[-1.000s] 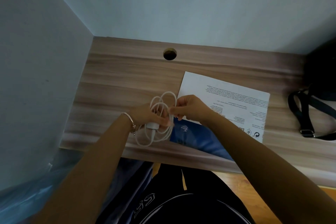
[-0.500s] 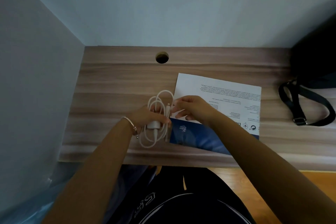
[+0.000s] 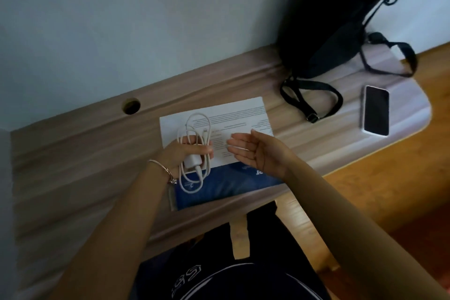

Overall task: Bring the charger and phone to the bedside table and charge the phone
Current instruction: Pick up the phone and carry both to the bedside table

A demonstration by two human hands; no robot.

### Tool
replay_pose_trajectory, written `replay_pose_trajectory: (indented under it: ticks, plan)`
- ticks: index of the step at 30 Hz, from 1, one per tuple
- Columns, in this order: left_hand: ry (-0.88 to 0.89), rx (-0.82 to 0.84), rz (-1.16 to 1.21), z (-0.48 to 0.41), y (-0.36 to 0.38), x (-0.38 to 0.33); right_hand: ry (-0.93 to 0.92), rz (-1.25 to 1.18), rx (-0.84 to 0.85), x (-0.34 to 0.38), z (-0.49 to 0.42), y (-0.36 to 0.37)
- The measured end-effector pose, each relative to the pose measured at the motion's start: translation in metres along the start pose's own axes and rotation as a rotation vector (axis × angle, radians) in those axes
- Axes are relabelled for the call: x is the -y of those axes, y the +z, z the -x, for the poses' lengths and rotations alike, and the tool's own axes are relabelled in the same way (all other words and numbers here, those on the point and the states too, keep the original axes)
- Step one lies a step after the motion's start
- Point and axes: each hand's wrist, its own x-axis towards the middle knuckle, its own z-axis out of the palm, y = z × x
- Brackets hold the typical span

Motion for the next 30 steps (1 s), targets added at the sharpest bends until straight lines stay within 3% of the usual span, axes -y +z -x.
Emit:
replay_pose_trajectory:
  ticks: [5,16,30]
  plan:
    - [-0.014,0.068,-0.039,-0.029,0.065,-0.009,-0.045,-0.078,-0.075,0.025,0.028,-0.051]
    - [0.004,-0.046,-0.054,-0.088,0.211,-0.002,-0.155,-0.09,-0.209,0.096,0.098,-0.196]
    - [-0.093,0.012,-0.067,-0.128,0.283,-0.022,-0.372,0.079,-0.777,0.137,0.1,-0.283]
